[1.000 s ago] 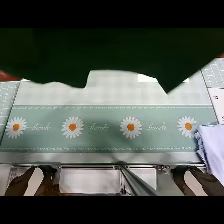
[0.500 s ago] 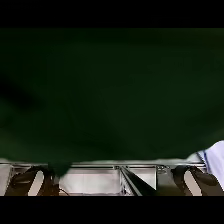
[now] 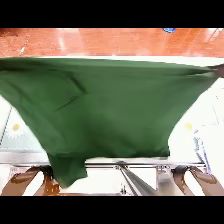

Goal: Fold the shirts.

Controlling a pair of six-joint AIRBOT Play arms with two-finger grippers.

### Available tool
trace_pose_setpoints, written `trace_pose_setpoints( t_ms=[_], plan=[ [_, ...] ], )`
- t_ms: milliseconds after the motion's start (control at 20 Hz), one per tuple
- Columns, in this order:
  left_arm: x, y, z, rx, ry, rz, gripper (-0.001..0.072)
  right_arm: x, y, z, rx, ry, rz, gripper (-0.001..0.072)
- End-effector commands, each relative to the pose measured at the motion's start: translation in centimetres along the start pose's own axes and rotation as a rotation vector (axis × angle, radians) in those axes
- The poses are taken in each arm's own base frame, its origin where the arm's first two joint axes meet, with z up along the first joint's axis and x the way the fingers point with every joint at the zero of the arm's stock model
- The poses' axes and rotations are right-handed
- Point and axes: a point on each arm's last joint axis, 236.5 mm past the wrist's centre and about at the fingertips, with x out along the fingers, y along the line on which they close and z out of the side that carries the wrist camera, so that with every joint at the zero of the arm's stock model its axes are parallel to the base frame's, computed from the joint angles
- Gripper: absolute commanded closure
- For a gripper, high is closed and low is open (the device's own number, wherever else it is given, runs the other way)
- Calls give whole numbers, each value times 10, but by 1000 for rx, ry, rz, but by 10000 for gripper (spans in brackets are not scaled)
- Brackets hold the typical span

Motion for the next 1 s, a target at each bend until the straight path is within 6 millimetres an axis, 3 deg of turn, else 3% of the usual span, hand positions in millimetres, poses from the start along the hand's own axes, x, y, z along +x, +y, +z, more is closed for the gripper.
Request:
trace_pose_setpoints(
  t_ms=[0,250,450,600,750,850,950],
  plan=[
    [108,-15,-9,-80,87,-89,691,100,-41,-4,108,57,42,684],
    [243,-32,-22,-244,170,-190,691,221,-58,10,349,31,255,684],
    [302,-43,-61,-342,295,-234,691,293,-103,3,454,35,215,684],
    [320,-41,-85,-353,353,-224,691,321,-102,4,459,104,274,684],
    [323,-37,-99,-358,398,-220,691,329,-106,7,451,156,269,684],
    [310,-36,-113,-259,480,-264,691,324,-101,-3,428,209,284,684],
    [289,-33,-132,-173,595,-318,691,310,-93,-29,394,329,332,684]
  ],
)
